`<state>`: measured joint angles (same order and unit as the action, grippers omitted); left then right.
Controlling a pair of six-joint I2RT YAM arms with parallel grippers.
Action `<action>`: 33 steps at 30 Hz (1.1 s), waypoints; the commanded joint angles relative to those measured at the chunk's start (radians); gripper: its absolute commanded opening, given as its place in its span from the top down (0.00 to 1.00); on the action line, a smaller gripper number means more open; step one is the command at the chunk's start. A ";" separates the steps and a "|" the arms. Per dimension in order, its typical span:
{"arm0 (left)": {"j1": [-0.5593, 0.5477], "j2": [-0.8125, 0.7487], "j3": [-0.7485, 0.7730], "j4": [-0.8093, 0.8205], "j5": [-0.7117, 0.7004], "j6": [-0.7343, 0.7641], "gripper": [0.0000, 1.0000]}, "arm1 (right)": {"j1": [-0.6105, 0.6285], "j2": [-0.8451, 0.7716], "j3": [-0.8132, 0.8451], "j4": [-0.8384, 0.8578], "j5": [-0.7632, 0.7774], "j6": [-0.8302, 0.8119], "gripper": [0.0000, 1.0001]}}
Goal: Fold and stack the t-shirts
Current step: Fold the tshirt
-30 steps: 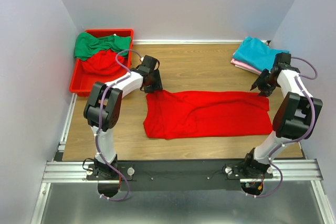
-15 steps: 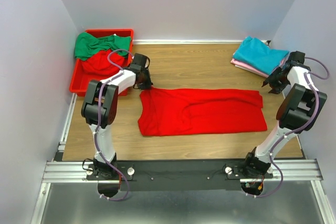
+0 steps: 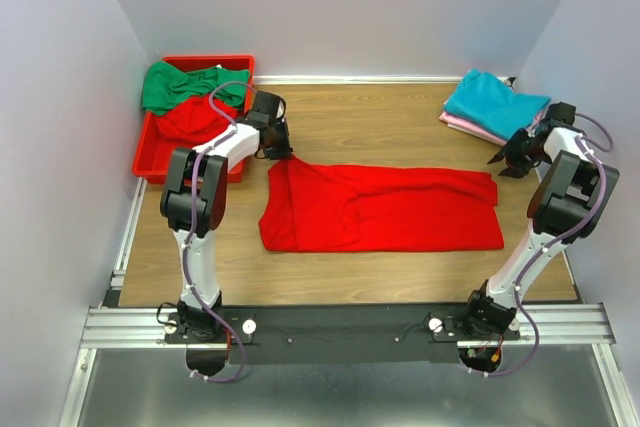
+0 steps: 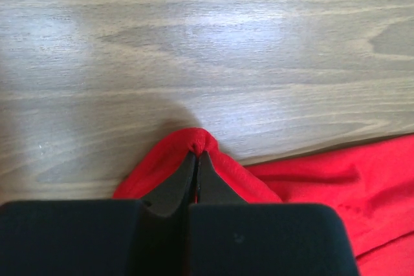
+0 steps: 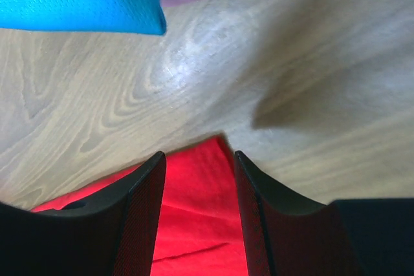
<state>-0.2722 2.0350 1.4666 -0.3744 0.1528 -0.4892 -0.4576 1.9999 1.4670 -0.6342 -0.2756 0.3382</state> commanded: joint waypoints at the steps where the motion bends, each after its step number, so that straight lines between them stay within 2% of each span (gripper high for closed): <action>1: 0.005 0.028 0.029 -0.034 0.030 0.035 1.00 | -0.003 0.037 -0.013 0.045 -0.063 -0.025 0.46; 16: 0.007 0.031 0.031 -0.052 0.028 0.047 1.00 | 0.007 0.040 -0.119 0.108 -0.071 -0.041 0.51; 18: 0.007 0.031 0.034 -0.057 0.027 0.051 1.00 | 0.011 0.036 -0.128 0.113 -0.071 -0.041 0.55; 21: 0.008 0.034 0.035 -0.058 0.021 0.057 1.00 | 0.025 0.053 -0.129 0.111 -0.080 -0.045 0.66; 22: 0.008 0.034 0.037 -0.058 0.021 0.058 1.00 | 0.028 0.053 -0.129 0.111 -0.082 -0.048 0.74; 25: 0.010 0.034 0.035 -0.054 0.018 0.060 1.00 | 0.034 0.059 -0.129 0.110 -0.067 -0.047 0.88; 26: 0.011 0.034 0.032 -0.046 0.014 0.060 1.00 | 0.034 0.059 -0.131 0.108 -0.051 -0.042 0.97; 33: 0.041 0.024 0.032 -0.034 -0.001 0.055 1.00 | 0.027 0.039 -0.080 0.077 0.097 0.007 0.99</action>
<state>-0.2558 2.0502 1.4773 -0.4114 0.1585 -0.4480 -0.4267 2.0220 1.3682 -0.5194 -0.3222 0.3252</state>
